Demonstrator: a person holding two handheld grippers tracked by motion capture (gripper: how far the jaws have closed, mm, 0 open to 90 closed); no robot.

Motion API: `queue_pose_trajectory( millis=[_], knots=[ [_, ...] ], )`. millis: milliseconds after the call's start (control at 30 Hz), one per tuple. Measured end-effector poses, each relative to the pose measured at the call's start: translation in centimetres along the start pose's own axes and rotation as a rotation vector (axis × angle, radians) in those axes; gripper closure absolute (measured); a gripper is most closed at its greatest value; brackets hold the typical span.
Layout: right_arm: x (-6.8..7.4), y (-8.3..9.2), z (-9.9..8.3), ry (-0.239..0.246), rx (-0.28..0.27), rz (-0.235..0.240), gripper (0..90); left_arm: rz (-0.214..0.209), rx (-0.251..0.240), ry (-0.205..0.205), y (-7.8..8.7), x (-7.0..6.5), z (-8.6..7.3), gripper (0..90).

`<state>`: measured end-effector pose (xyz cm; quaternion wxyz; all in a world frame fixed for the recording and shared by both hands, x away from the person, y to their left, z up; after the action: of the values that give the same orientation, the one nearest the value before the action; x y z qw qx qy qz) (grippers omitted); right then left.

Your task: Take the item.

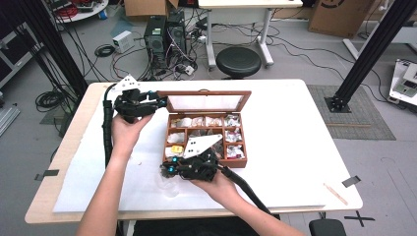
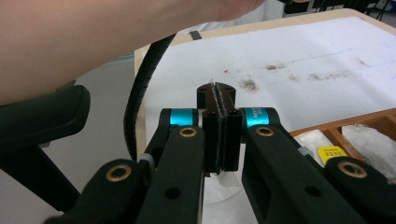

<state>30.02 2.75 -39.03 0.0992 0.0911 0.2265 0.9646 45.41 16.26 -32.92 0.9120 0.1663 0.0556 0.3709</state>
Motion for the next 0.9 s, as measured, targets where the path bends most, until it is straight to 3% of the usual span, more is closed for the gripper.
queue_pose_trajectory(
  millis=[900],
  knots=[
    [0.1, -1.3, -1.1, 0.013, 0.054, 0.004, 87.4, -0.002, 0.0, 0.005, -0.1, 0.0, -0.2, 59.9]
  ],
)
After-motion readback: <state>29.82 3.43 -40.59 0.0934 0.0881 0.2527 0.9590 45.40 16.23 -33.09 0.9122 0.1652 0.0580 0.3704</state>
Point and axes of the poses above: each handheld gripper's, and its own axes: y roughly backward along the jaws, z roughly out of its top, x roughly to its left, the point moved 7 cm from there along -y, roughly forward along the jaws, and after that the axes turned 4 degrees about -y, right-handed, at the moved point
